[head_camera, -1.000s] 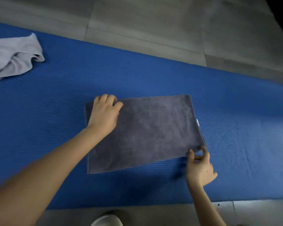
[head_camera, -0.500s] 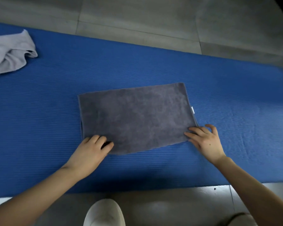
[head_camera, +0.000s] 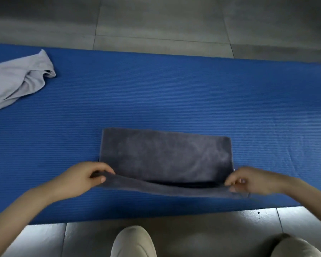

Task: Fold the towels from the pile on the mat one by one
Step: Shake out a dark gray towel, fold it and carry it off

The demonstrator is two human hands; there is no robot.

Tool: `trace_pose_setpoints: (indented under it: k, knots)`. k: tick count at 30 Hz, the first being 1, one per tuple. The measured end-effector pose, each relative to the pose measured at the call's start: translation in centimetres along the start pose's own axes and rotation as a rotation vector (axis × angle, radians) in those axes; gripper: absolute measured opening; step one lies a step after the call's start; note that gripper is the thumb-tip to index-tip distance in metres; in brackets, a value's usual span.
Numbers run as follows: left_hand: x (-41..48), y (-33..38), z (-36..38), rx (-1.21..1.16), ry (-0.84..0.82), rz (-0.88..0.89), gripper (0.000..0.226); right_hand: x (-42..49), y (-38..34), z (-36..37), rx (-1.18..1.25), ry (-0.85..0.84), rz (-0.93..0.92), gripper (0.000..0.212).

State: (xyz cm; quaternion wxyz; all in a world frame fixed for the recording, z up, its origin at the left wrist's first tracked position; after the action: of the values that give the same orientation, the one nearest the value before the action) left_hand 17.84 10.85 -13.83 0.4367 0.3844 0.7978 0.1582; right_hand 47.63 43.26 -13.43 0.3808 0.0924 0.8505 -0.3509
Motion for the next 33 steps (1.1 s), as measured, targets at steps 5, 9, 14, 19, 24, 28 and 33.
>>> trace_pose_setpoints:
  k: [5, 9, 14, 19, 24, 28, 33]
  knots:
    - [3.4, 0.5, -3.8, -0.301, 0.244, -0.038, 0.021, 0.6, 1.0, -6.0, 0.42, 0.483, 0.065, 0.013]
    - [6.9, 1.2, -5.3, -0.339, 0.431, -0.072, 0.018, 2.6, 2.0, -8.5, 0.493, 0.746, 0.142, 0.004]
    - [10.4, 1.0, -5.0, -0.011, 0.561, -0.102, 0.013, 5.6, 3.9, -9.1, 0.265, 0.753, 0.28, 0.013]
    - [10.8, 1.7, -3.4, 0.414, 0.838, -0.079, 0.016, 5.8, 2.3, -7.6, -0.401, 0.904, 0.437, 0.016]
    - [8.9, 7.7, 1.0, 0.465, 0.88, 0.267, 0.037, 5.7, -5.8, -2.9, -0.64, 1.148, 0.021, 0.033]
    - [9.1, 9.9, 7.5, 0.575, 0.543, 0.49, 0.042, 9.0, -6.5, 2.4, -0.707, 0.898, -0.156, 0.044]
    - [9.2, 9.4, 9.4, 0.567, 0.424, 0.385, 0.041, 10.4, -4.7, 3.2, -0.747, 0.865, -0.157, 0.042]
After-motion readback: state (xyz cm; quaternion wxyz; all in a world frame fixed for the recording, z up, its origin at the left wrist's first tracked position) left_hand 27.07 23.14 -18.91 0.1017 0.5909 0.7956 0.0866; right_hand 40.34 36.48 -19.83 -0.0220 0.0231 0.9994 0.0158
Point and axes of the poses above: each hand's wrist, its own x-axis towards the middle knuckle, its own z-axis out of the palm, y = z × x, the point moved 3 cm from there along x, towards the middle knuckle, and after that the axes turned 6 degrees about -z, right-handed, at the moved point
